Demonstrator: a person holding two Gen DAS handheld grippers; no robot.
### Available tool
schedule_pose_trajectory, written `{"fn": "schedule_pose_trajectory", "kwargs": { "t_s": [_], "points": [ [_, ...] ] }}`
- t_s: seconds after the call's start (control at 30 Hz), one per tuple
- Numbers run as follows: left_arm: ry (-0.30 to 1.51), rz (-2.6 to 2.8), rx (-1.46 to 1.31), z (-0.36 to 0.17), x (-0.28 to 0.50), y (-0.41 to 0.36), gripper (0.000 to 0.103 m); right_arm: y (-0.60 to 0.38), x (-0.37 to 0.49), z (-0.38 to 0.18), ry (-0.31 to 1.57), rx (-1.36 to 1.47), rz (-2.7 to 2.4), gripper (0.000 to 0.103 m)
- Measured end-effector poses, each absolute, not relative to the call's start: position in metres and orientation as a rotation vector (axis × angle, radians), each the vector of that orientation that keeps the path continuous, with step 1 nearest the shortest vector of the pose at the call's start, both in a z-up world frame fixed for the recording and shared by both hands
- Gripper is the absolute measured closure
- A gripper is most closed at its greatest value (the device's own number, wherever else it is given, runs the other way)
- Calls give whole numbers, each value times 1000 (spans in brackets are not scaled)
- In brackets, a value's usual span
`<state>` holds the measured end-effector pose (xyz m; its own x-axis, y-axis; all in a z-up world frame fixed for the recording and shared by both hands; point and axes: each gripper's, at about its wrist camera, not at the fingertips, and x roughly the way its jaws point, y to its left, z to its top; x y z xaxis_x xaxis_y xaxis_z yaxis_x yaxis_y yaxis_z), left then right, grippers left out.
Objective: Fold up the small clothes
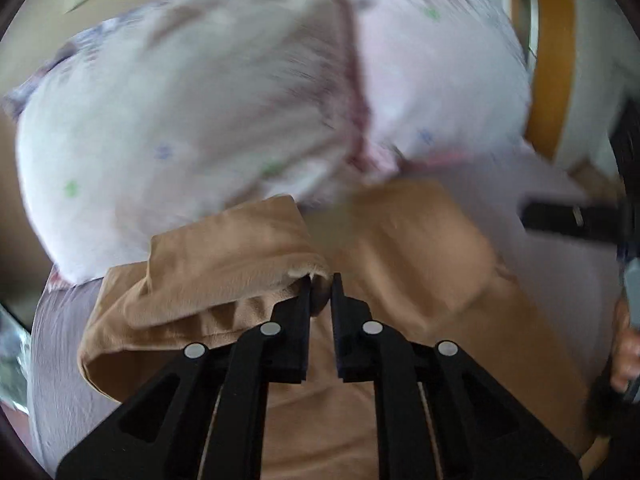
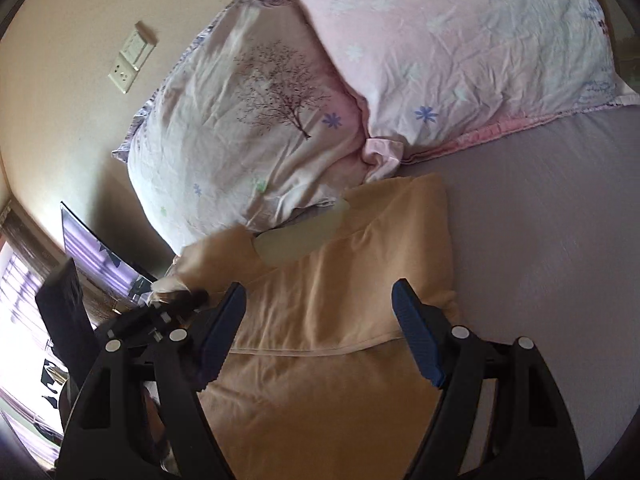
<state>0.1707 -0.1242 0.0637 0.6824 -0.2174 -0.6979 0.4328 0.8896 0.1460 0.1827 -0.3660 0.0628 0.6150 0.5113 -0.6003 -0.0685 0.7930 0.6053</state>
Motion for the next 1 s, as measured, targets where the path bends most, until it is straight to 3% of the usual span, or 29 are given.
{"fn": "schedule_pose_trajectory", "kwargs": {
  "t_s": [0.1, 0.17, 0.23, 0.27, 0.4, 0.47, 0.63, 0.87, 0.9, 1.0],
  "points": [
    [767, -430, 441, 31, 137, -151, 91, -378, 190, 48, 893, 605, 333, 29],
    [760, -412, 440, 28, 118, -131, 77, -380, 196, 40, 921, 595, 328, 44],
    [755, -367, 418, 32, 110, -100, 65, -374, 206, 28, 965, 595, 335, 53],
    [757, -328, 410, 33, 107, -84, 64, -369, 210, 24, 983, 596, 349, 57],
    [806, -200, 370, 33, 105, -24, 62, -325, 226, 9, 1062, 558, 429, 60],
    [832, -160, 331, 30, 101, -3, 56, -307, 231, 6, 1088, 532, 443, 61],
    [869, -126, 245, 22, 89, 25, 51, -231, 197, 53, 887, 167, 562, 61],
    [909, -149, 203, 6, 88, 30, 45, -148, 195, 31, 938, -145, 566, 63],
    [915, -150, 205, 3, 89, 29, 45, -149, 200, 24, 941, -154, 541, 94],
    [920, -147, 201, -1, 87, 28, 43, -180, 209, 31, 904, -7, 479, 98]
  ]
}}
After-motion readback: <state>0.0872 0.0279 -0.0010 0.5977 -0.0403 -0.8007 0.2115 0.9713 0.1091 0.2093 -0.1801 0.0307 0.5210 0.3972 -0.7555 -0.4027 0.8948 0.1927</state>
